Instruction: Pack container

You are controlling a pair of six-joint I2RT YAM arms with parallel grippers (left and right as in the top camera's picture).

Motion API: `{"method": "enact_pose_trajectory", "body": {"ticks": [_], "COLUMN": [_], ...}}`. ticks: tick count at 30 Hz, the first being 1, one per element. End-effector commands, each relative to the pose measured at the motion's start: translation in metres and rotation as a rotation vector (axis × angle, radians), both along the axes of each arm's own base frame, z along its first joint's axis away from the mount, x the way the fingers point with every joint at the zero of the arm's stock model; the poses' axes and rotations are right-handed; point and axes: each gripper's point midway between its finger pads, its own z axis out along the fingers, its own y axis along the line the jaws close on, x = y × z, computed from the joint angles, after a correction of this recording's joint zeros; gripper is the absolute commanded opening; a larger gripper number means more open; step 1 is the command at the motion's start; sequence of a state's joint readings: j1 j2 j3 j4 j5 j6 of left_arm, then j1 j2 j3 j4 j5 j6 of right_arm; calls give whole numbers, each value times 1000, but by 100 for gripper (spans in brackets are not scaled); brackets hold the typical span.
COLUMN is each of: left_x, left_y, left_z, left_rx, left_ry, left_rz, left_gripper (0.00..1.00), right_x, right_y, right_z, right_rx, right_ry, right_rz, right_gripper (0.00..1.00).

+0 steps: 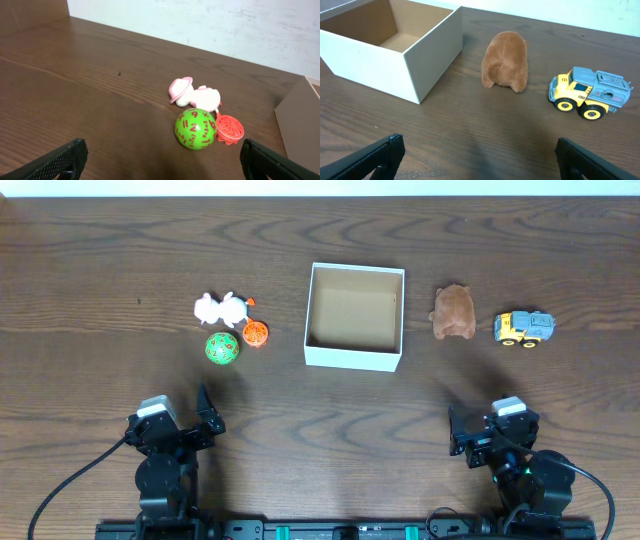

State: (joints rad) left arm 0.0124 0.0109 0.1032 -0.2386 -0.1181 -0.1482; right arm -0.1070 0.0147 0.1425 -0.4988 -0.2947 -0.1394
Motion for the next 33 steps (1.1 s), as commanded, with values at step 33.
{"method": "enact_pose_trajectory", "body": {"ticks": [33], "left_x": [0], "left_y": [-1], "left_z": [-13], "left_rx": [14], "left_ry": [28], "left_rz": [-8], "left_gripper": [98], "right_x": [1], "right_y": [9], "right_z": [7], "right_rx": [28], "right_ry": [-31], "right_rz": [45], "right_gripper": [99]}}
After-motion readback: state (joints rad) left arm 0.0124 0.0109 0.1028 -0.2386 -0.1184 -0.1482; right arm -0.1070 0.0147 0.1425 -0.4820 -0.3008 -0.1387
